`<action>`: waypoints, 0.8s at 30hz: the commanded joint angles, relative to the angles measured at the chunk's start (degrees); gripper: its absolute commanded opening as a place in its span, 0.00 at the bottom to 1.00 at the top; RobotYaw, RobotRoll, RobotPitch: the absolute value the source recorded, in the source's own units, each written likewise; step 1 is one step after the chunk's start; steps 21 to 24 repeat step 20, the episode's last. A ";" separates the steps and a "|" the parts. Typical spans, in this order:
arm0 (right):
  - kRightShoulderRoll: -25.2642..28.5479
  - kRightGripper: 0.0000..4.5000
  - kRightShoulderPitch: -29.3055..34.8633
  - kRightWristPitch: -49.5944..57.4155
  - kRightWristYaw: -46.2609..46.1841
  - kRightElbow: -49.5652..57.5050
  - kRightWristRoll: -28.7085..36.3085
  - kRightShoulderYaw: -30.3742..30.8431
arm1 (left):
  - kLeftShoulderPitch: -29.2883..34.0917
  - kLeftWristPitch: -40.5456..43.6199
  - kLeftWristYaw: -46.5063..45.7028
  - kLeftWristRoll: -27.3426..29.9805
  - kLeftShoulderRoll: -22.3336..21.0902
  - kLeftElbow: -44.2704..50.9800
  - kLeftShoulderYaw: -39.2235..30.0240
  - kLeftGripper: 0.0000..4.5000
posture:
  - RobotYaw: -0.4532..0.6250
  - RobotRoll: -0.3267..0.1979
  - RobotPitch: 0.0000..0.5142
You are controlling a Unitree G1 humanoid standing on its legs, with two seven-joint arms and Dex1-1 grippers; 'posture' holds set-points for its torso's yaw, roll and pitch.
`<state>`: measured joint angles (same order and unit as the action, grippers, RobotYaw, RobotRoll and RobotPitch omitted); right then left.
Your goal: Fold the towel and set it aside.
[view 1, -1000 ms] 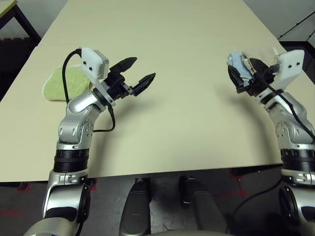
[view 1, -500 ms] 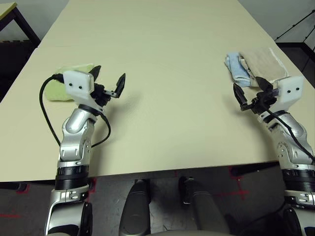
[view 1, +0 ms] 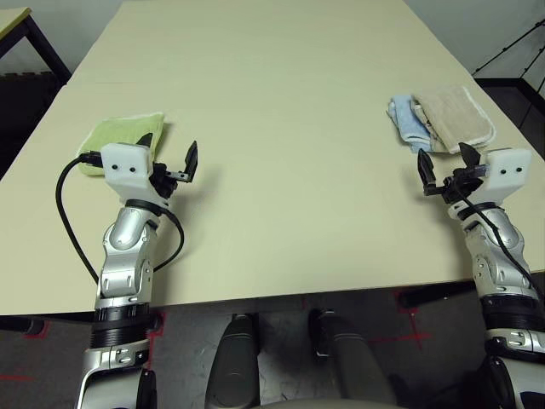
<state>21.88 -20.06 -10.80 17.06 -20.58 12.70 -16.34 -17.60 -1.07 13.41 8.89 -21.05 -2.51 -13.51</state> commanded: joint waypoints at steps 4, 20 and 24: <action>-0.05 0.99 0.04 -2.14 -0.18 -1.40 0.09 -0.68 | -0.55 -0.14 0.25 -0.02 -0.04 -0.96 0.25 1.00 | 0.56 0.62 0.29; 0.04 0.99 -1.32 -3.26 0.13 -2.74 -0.10 -0.33 | -0.95 0.01 0.07 -0.11 0.00 -0.96 0.23 1.00 | 0.57 0.62 0.29; 0.04 0.99 -1.32 -3.26 0.13 -2.74 -0.10 -0.33 | -0.95 0.01 0.07 -0.11 0.00 -0.96 0.23 1.00 | 0.57 0.62 0.29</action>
